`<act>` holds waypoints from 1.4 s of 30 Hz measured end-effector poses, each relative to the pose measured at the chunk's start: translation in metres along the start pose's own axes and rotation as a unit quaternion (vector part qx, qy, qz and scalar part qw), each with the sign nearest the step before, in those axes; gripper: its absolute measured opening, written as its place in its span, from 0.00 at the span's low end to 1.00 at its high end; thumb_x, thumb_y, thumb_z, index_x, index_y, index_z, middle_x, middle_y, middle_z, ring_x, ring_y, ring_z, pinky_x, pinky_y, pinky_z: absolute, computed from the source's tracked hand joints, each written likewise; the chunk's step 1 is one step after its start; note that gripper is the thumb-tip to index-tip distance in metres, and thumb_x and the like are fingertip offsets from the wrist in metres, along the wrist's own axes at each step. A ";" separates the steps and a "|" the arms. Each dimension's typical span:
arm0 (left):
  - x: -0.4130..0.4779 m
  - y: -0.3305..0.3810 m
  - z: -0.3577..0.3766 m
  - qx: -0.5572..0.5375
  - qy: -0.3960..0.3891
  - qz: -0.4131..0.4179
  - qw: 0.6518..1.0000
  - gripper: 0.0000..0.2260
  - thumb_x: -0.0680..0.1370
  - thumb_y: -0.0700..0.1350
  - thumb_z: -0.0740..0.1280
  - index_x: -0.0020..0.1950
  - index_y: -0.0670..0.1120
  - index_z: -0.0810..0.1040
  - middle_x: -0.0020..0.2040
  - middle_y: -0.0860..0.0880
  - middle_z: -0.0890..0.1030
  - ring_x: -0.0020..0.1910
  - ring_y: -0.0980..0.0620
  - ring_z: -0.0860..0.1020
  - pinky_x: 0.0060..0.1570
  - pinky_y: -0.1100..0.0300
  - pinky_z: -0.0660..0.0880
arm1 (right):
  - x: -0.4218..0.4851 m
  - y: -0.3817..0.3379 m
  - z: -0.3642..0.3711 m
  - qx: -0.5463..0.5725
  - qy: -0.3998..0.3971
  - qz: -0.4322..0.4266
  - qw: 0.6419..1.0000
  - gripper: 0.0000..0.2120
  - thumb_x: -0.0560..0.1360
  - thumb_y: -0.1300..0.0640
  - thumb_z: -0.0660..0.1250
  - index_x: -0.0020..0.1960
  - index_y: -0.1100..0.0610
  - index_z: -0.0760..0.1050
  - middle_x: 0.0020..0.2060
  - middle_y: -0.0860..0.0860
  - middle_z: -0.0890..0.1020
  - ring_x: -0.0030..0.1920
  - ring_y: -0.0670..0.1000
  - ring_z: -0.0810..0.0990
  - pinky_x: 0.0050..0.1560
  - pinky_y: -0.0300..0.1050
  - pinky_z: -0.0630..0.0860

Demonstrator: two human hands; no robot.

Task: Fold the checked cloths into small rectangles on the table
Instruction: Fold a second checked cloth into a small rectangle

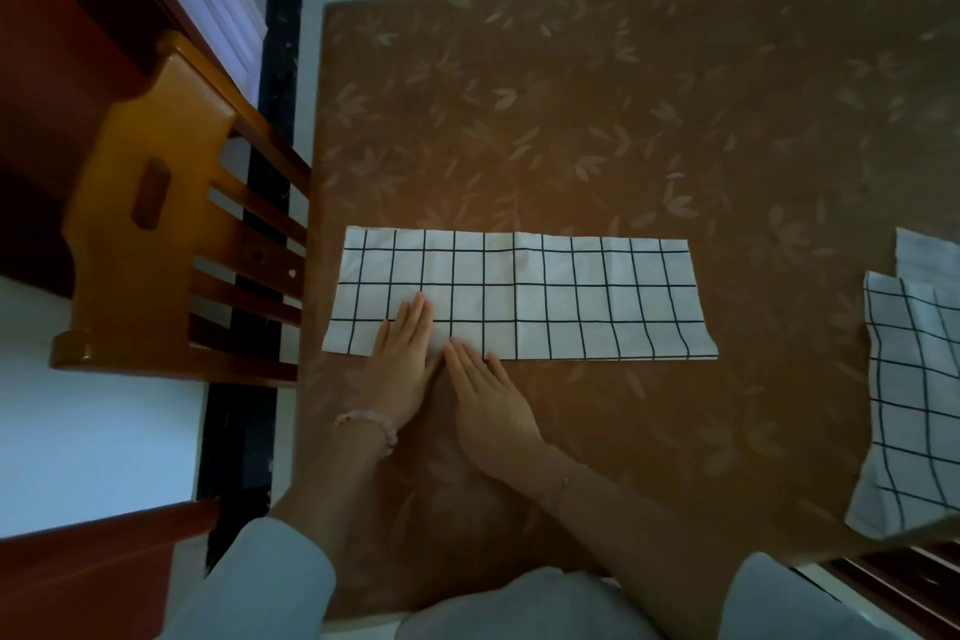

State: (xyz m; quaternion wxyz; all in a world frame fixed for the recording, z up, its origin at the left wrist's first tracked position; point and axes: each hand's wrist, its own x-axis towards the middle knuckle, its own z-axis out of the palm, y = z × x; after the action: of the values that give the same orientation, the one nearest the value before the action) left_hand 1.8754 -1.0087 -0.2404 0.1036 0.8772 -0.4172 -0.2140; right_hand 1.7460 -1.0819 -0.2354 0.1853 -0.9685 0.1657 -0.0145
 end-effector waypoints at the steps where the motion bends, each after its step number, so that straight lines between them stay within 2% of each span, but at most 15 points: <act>1: 0.000 0.000 0.000 -0.004 0.000 -0.001 1.000 0.27 0.83 0.50 0.51 0.76 0.45 0.41 0.75 0.52 0.37 0.72 0.57 0.36 0.70 0.60 0.35 | -0.003 0.004 0.000 -0.017 -0.009 0.012 1.000 0.27 0.71 0.55 0.51 0.65 0.62 0.73 0.64 0.54 0.77 0.66 0.51 0.73 0.65 0.56 0.70; 3: 0.000 0.000 0.001 0.000 0.001 -0.006 1.000 0.28 0.82 0.52 0.52 0.76 0.45 0.41 0.76 0.52 0.38 0.74 0.56 0.37 0.70 0.60 0.36 | -0.010 0.012 0.000 -0.035 -0.022 0.047 0.998 0.26 0.73 0.54 0.52 0.68 0.60 0.71 0.66 0.52 0.75 0.68 0.49 0.70 0.70 0.57 0.63; 5: 0.001 0.000 0.001 0.011 0.001 -0.010 1.000 0.29 0.82 0.53 0.52 0.76 0.44 0.40 0.77 0.49 0.40 0.72 0.57 0.37 0.69 0.60 0.35 | -0.017 0.020 -0.002 -0.039 -0.016 0.077 0.996 0.25 0.75 0.52 0.52 0.69 0.58 0.70 0.67 0.50 0.74 0.69 0.48 0.69 0.70 0.57 0.57; 8: 0.001 0.002 0.000 0.012 -0.001 -0.015 1.000 0.29 0.82 0.53 0.51 0.76 0.44 0.40 0.77 0.49 0.40 0.73 0.57 0.37 0.70 0.60 0.36 | -0.027 0.036 -0.006 -0.055 -0.019 0.121 0.991 0.25 0.77 0.50 0.50 0.71 0.57 0.67 0.69 0.50 0.72 0.70 0.48 0.67 0.72 0.58 0.54; 13: 0.000 0.003 0.000 0.012 -0.006 -0.017 1.000 0.29 0.82 0.53 0.52 0.76 0.45 0.41 0.77 0.49 0.39 0.73 0.56 0.37 0.71 0.58 0.37 | -0.048 0.071 -0.015 -0.057 0.000 0.165 0.985 0.29 0.78 0.47 0.40 0.76 0.57 0.52 0.75 0.50 0.58 0.74 0.46 0.49 0.73 0.55 0.42; 16: 0.000 0.003 -0.001 0.014 -0.011 -0.019 1.000 0.29 0.82 0.52 0.52 0.77 0.45 0.41 0.77 0.49 0.40 0.74 0.54 0.38 0.72 0.56 0.39 | -0.065 0.089 -0.020 -0.068 0.006 0.198 0.978 0.30 0.77 0.47 0.38 0.76 0.57 0.48 0.75 0.50 0.55 0.74 0.45 0.45 0.73 0.54 0.39; 18: 0.001 0.002 -0.001 0.014 -0.012 -0.017 1.000 0.29 0.82 0.52 0.52 0.77 0.45 0.41 0.77 0.49 0.40 0.74 0.54 0.38 0.72 0.56 0.39 | -0.076 0.099 -0.023 -0.076 0.012 0.226 0.971 0.29 0.78 0.47 0.38 0.77 0.57 0.48 0.76 0.50 0.56 0.74 0.45 0.46 0.73 0.55 0.39; 23: 0.003 0.000 0.000 0.018 -0.013 -0.020 1.000 0.30 0.81 0.53 0.53 0.77 0.44 0.42 0.77 0.49 0.40 0.74 0.54 0.38 0.72 0.56 0.39 | -0.090 0.112 -0.029 -0.084 0.057 0.316 0.943 0.28 0.78 0.50 0.44 0.73 0.62 0.60 0.69 0.55 0.70 0.72 0.52 0.64 0.73 0.58 0.52; 27: 0.003 0.002 -0.001 0.015 -0.009 -0.020 1.000 0.30 0.81 0.52 0.54 0.77 0.44 0.43 0.77 0.48 0.41 0.75 0.53 0.39 0.72 0.56 0.39 | -0.096 0.122 -0.034 -0.082 0.056 0.367 0.925 0.31 0.77 0.48 0.39 0.74 0.62 0.58 0.71 0.56 0.67 0.74 0.53 0.61 0.74 0.54 0.47; 30: 0.002 0.002 -0.001 0.014 -0.008 -0.016 1.000 0.30 0.81 0.52 0.54 0.77 0.43 0.43 0.77 0.48 0.41 0.75 0.54 0.39 0.72 0.56 0.39 | -0.100 0.129 -0.036 -0.081 0.075 0.392 0.913 0.29 0.77 0.50 0.41 0.74 0.63 0.59 0.70 0.56 0.69 0.73 0.54 0.62 0.74 0.56 0.49; 33: 0.001 0.003 -0.003 0.007 -0.007 -0.011 1.000 0.30 0.81 0.52 0.54 0.76 0.44 0.43 0.77 0.49 0.41 0.73 0.57 0.38 0.72 0.57 0.39 | -0.101 0.133 -0.041 -0.073 0.079 0.403 0.909 0.27 0.78 0.51 0.44 0.74 0.61 0.58 0.71 0.55 0.67 0.74 0.54 0.60 0.74 0.55 0.47; 38: 0.001 0.007 -0.005 0.008 -0.014 -0.023 1.000 0.30 0.81 0.52 0.54 0.77 0.44 0.43 0.77 0.49 0.41 0.75 0.53 0.39 0.72 0.57 0.39 | -0.101 0.134 -0.053 -0.055 0.069 0.412 0.907 0.26 0.81 0.53 0.49 0.76 0.62 0.51 0.75 0.55 0.60 0.76 0.53 0.52 0.75 0.52 0.42; 42: -0.002 0.017 -0.009 0.019 -0.006 -0.016 1.000 0.28 0.82 0.51 0.53 0.77 0.44 0.43 0.77 0.48 0.42 0.74 0.54 0.38 0.72 0.56 0.38 | -0.089 0.128 -0.057 -0.057 0.098 0.374 0.920 0.26 0.80 0.54 0.45 0.76 0.63 0.52 0.74 0.56 0.60 0.76 0.53 0.52 0.74 0.50 0.42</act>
State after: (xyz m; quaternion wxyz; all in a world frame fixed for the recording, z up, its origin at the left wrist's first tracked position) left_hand 1.8670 -1.0181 -0.2262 0.0807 0.8844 -0.4075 -0.2130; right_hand 1.6163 -1.1853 -0.2264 0.1043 -0.8386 0.5339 -0.0291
